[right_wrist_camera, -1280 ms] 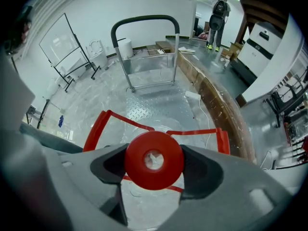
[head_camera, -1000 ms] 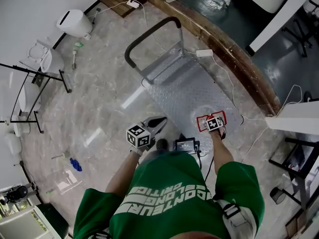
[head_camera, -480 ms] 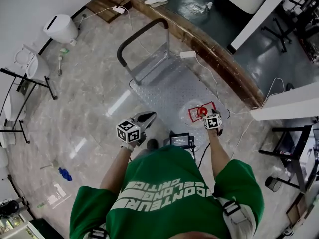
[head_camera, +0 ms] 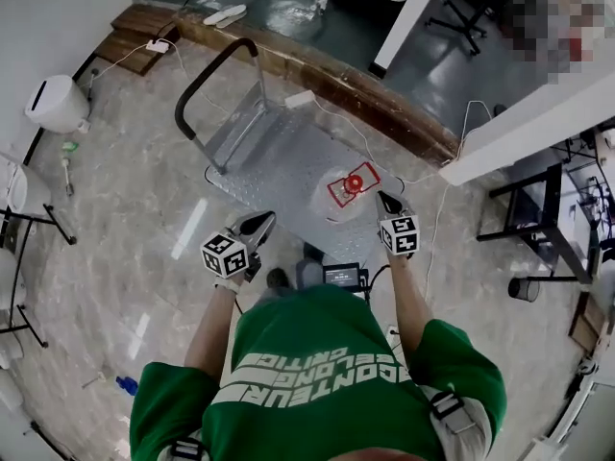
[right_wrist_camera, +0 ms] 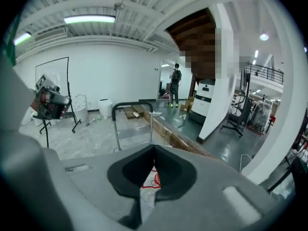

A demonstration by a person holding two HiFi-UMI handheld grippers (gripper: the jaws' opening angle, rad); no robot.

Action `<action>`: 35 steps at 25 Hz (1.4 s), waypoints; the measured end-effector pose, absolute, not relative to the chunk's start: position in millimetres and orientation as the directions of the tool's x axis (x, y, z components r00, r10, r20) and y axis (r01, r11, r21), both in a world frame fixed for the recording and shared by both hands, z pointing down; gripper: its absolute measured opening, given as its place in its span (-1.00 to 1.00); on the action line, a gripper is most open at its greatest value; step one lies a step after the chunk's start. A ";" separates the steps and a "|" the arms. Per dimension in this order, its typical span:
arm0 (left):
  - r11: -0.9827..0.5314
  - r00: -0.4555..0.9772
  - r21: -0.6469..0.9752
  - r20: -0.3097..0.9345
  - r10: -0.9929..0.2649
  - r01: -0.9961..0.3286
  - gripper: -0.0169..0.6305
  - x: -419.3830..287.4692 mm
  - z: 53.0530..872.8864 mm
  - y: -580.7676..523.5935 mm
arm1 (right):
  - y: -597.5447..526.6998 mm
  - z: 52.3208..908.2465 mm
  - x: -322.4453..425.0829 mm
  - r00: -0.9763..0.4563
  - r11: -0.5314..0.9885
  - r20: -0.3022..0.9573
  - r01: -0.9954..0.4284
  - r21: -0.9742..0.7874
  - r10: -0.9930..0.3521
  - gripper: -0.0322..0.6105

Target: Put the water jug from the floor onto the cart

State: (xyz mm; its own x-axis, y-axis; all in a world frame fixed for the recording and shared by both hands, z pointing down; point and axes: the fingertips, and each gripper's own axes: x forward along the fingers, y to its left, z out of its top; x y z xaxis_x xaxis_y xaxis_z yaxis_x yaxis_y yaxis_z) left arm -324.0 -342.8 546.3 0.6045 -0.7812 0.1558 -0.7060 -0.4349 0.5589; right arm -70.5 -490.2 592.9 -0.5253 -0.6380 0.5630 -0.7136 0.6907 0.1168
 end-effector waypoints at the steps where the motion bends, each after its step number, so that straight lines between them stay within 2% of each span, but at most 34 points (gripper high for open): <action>1: -0.456 0.624 0.554 0.153 -0.767 -0.697 -0.93 -318.7 545.7 -340.5 | -476.8 579.6 -67.4 -0.534 0.687 0.540 -0.717 0.119 -0.651 -0.92; 4: -0.504 0.665 0.542 0.145 -0.732 -0.673 -0.93 -305.3 542.4 -336.8 | -435.6 551.6 -57.9 -0.540 0.684 0.508 -0.715 0.146 -0.672 -0.92; 9: -0.563 0.717 0.541 0.112 -0.688 -0.624 -0.93 -275.1 532.3 -340.7 | -382.9 533.0 -30.6 -0.511 0.683 0.524 -0.702 0.202 -0.681 -0.92; 16: -0.633 0.774 0.513 0.106 -0.624 -0.580 -0.93 -229.1 521.1 -343.6 | -359.9 530.9 12.2 -0.472 0.629 0.516 -0.756 0.181 -0.715 -0.92; 35: -0.647 0.803 0.521 0.142 -0.578 -0.557 -0.93 -68.9 520.1 -319.6 | -325.6 533.5 136.5 -0.530 0.648 0.475 -0.753 0.118 -0.702 -0.92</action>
